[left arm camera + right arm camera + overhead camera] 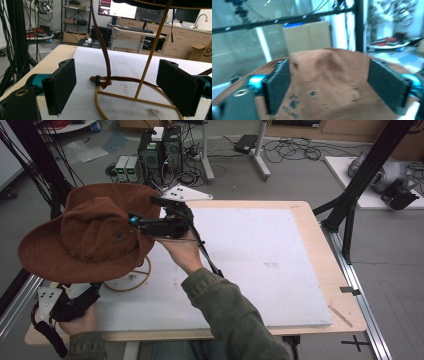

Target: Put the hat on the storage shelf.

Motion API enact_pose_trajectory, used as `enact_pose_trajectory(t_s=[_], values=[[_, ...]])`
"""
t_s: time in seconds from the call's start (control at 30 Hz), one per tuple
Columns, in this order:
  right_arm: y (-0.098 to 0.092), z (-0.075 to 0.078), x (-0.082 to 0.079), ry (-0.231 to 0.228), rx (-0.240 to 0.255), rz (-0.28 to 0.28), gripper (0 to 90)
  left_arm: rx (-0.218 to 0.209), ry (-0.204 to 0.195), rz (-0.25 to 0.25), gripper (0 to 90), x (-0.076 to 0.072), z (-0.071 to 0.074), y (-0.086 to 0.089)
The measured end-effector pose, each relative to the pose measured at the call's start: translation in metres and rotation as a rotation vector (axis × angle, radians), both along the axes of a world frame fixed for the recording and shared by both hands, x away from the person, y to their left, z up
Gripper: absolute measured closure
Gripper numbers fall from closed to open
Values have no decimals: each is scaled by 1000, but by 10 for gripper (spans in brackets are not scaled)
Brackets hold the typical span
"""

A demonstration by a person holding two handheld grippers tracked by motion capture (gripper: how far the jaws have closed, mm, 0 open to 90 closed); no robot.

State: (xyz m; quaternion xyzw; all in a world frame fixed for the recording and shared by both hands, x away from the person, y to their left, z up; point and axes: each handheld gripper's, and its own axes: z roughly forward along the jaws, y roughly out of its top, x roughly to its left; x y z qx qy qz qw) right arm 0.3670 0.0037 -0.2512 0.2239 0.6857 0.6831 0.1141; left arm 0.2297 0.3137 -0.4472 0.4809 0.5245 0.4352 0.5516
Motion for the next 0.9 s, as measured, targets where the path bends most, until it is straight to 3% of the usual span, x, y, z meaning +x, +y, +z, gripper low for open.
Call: enact_pose_trajectory(t_s=[0.1, 0.13, 0.17, 0.23, 0.3, 0.33, 0.57, 0.9], values=[[-14, 0, -1, -33, -3, -46, 112, 2, 1, 1, 164, 0, 0, 0], [-34, 1, -1, -56, -8, -98, 108, 2, -1, 1, 164, 0, 0, 0], [-40, 1, -2, -61, -4, -121, 107, 3, 0, 1, 164, 0, 0, 0], [-60, 1, -6, -110, 5, -224, 107, 6, 1, 2, 164, 0, 0, 0], [-75, -1, -12, -199, 22, -351, 108, 3, -2, 4, 164, 0, 1, -1], [-87, 1, -13, -215, 16, -360, 108, 3, -2, 4, 164, 0, 1, -1], [-151, 2, -17, -193, -7, -450, 108, 9, 0, 6, 164, -1, 1, -1], [-237, -1, -36, -187, -10, -642, 108, 14, 3, 10, 164, -1, 2, -3]])
